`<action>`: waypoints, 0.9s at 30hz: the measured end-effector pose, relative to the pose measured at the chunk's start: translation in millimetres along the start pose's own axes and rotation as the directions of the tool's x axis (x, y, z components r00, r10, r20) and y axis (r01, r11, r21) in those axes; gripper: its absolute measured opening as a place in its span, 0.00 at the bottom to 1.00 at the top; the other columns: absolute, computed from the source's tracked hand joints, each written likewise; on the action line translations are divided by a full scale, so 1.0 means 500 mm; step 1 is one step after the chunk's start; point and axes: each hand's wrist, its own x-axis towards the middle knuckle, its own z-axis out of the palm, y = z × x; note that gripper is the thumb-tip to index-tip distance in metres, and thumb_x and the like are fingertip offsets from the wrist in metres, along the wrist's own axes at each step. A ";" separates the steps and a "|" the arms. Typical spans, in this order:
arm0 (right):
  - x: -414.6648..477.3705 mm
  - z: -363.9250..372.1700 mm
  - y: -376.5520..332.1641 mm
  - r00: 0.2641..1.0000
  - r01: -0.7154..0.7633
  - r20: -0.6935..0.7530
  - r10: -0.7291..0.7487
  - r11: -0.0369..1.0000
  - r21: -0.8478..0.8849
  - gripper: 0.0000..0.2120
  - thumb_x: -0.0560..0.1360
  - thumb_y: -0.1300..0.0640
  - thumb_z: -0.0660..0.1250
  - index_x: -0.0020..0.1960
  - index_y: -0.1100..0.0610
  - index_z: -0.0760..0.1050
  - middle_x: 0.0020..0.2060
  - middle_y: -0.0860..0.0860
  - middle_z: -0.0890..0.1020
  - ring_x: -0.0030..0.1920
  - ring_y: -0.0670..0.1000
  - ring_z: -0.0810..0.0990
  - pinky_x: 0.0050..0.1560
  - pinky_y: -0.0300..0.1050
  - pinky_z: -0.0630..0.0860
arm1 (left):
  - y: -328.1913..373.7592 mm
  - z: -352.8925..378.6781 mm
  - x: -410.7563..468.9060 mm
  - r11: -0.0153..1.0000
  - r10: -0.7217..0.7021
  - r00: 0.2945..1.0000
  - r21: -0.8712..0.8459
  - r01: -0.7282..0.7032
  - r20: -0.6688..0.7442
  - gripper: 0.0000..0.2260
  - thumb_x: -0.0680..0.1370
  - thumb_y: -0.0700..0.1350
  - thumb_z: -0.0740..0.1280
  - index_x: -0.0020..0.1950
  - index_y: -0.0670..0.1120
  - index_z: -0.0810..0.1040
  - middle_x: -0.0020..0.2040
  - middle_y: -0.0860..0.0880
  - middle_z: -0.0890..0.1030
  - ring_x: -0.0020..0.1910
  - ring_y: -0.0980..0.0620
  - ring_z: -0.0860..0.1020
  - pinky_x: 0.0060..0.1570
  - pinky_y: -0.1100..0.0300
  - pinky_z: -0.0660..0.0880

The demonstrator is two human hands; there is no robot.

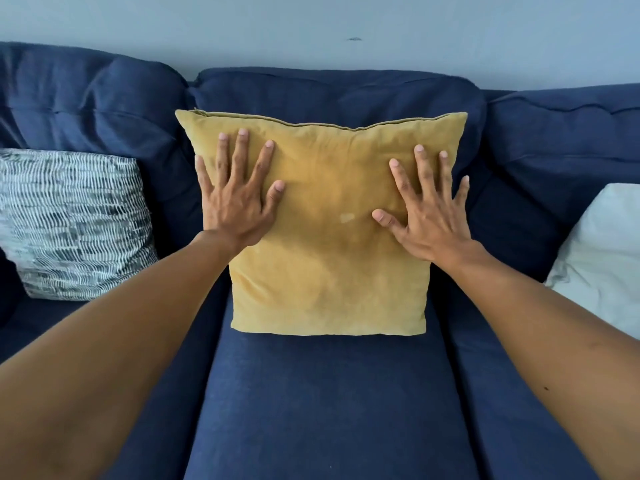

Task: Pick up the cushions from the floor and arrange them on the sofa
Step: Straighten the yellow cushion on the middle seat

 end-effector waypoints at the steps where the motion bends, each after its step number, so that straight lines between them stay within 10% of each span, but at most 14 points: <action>1: -0.004 -0.007 0.001 1.000 -0.018 0.011 0.017 1.000 0.010 0.41 0.75 0.22 0.40 0.81 0.39 0.31 0.82 0.51 0.36 0.81 0.64 0.37 0.72 0.80 0.49 | 0.000 -0.010 -0.002 1.000 -0.029 0.999 -0.007 0.029 0.012 0.30 0.84 0.67 0.43 0.84 0.58 0.46 0.85 0.49 0.42 0.83 0.43 0.39 0.76 0.33 0.38; 27: -0.257 -0.325 0.042 0.995 0.093 0.021 -0.093 0.995 -0.032 0.46 0.72 0.20 0.38 0.83 0.43 0.39 0.83 0.55 0.42 0.82 0.62 0.41 0.74 0.75 0.50 | 0.255 -0.278 -0.202 0.992 0.111 0.988 0.049 -0.117 0.112 0.31 0.83 0.66 0.39 0.85 0.57 0.46 0.84 0.47 0.37 0.82 0.42 0.35 0.79 0.37 0.39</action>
